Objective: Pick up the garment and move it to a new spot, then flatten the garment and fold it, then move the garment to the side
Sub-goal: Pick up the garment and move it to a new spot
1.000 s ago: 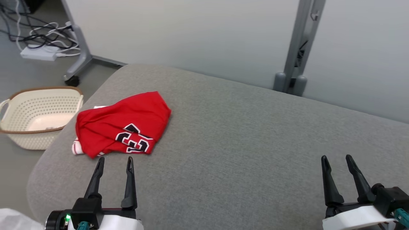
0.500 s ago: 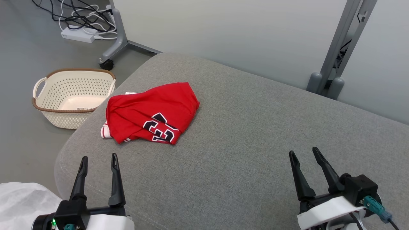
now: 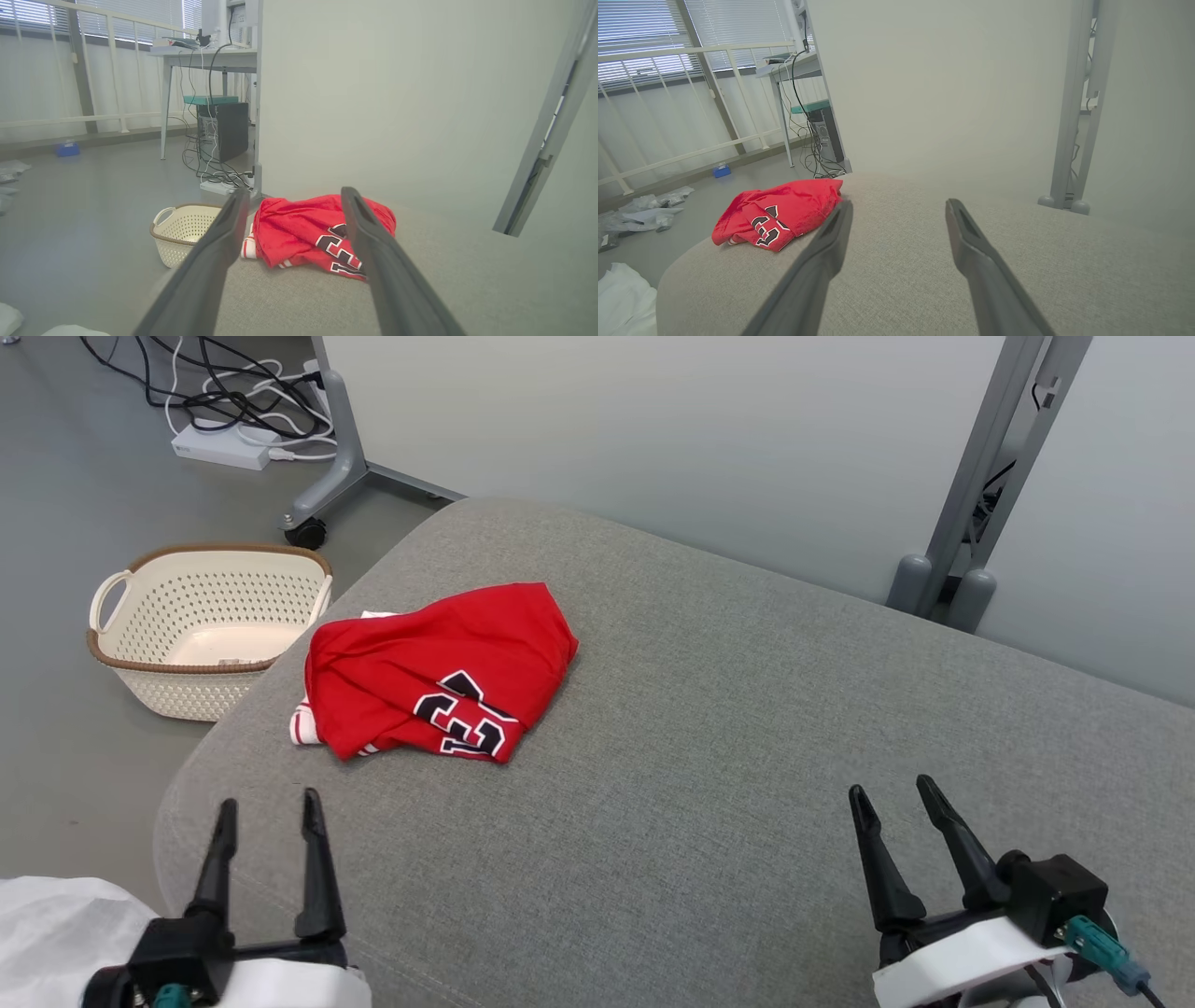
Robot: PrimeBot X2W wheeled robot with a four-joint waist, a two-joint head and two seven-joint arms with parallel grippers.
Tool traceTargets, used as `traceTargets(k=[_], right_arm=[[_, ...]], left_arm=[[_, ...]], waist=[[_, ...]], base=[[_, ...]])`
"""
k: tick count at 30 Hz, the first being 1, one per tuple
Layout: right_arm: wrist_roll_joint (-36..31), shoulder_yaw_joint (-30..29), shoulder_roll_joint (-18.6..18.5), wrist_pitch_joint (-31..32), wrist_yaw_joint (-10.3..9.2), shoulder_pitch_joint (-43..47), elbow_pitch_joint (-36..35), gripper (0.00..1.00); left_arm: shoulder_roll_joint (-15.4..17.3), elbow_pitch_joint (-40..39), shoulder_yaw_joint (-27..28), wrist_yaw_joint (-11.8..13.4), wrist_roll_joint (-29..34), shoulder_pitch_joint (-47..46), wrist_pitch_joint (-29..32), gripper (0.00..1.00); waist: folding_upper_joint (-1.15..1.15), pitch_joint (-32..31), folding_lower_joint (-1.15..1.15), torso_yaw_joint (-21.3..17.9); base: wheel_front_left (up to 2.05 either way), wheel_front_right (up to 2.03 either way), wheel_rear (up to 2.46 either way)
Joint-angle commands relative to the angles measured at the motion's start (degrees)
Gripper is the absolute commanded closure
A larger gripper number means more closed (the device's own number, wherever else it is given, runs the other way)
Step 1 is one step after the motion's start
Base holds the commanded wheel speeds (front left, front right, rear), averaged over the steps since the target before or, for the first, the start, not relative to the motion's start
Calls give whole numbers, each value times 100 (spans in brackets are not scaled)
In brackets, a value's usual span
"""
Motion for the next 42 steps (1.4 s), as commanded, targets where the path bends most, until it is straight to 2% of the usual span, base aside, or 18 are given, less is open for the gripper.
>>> traceTargets(k=[1,6,10,13,14,15,16,19,20,22,24,30,37,42], right_arm=[[-34,-43,-45,-13,2,56,-11,0],[-204,-158,-40,-12,2,221,-132,0],[-408,-82,-43,-13,2,183,-307,0],[-599,20,-51,-13,2,107,-378,0],[-599,20,-51,-13,2,107,-378,0],[-744,155,-47,-12,2,4,-432,0],[-774,186,-71,-13,2,-49,-470,0],[-818,282,-141,-12,2,-178,-531,0],[-820,362,-183,-12,2,-306,-596,0],[-804,405,-207,-13,2,-361,-634,0],[-796,494,-269,-13,2,-493,-733,0],[-791,582,-391,-13,2,-616,-764,0],[-778,578,-438,-13,2,-786,-843,0],[-815,496,-444,-13,2,-846,-915,0]], left_arm=[[9,164,-52,-193,118,-101,-14,0],[143,877,-46,-860,352,-741,-18,0],[288,1758,65,-1112,187,-1655,37,0],[292,2596,227,-1295,-352,-2432,689,0],[292,2596,227,-1295,-352,-2432,689,0],[345,3052,409,-1367,-765,-2960,1074,0],[424,3304,356,-1407,-796,-3160,1287,0],[573,3739,204,-1446,-826,-3569,1610,0],[651,4186,161,-1463,-952,-3973,1944,0],[736,4427,96,-1477,-962,-4157,2139,0],[838,4992,-80,-1501,-994,-4659,2581,0],[1041,5920,-221,-1490,-969,-5403,3004,0],[1233,6686,-288,-1060,-865,-5915,3279,0],[1254,6905,-326,-880,-859,-6092,3322,0]], waist=[[0,3,0,-2],[0,29,0,19],[0,307,0,-145],[0,542,0,-337],[0,542,0,-337],[0,695,0,-484],[0,767,0,-547],[0,947,0,-684],[0,1126,0,-820],[0,1207,0,-888],[0,1432,0,-1068],[0,1814,0,-1369],[0,2111,0,-1645],[0,2238,0,-1745]], base=[[0,0,0],[0,0,0],[0,0,0],[0,0,0],[0,0,0],[0,0,0],[0,0,0],[0,0,0],[0,0,0],[0,0,0],[0,0,0],[0,0,0],[0,0,0],[0,0,0]])
